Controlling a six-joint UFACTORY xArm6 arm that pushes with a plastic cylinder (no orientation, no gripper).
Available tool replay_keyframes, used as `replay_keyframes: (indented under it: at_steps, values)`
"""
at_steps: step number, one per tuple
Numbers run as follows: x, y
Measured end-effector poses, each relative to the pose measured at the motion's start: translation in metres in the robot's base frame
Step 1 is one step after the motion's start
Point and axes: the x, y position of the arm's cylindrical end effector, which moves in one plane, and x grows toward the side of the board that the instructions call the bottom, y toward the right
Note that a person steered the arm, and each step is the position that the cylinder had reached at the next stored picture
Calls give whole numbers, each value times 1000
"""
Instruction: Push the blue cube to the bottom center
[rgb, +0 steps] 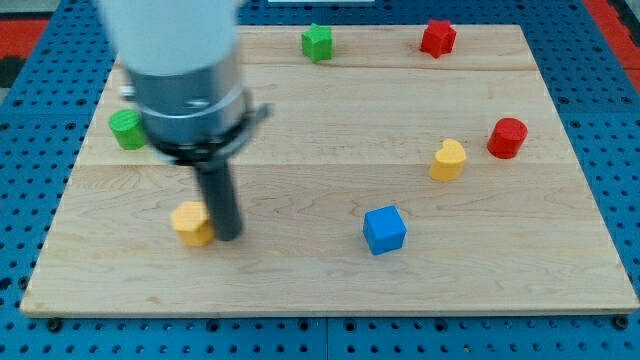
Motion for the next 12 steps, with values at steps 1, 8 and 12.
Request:
replay_keyframes:
  at_steps: [1, 8, 12]
  values:
    - [-23, -56]
    - [-15, 192]
    - [9, 96]
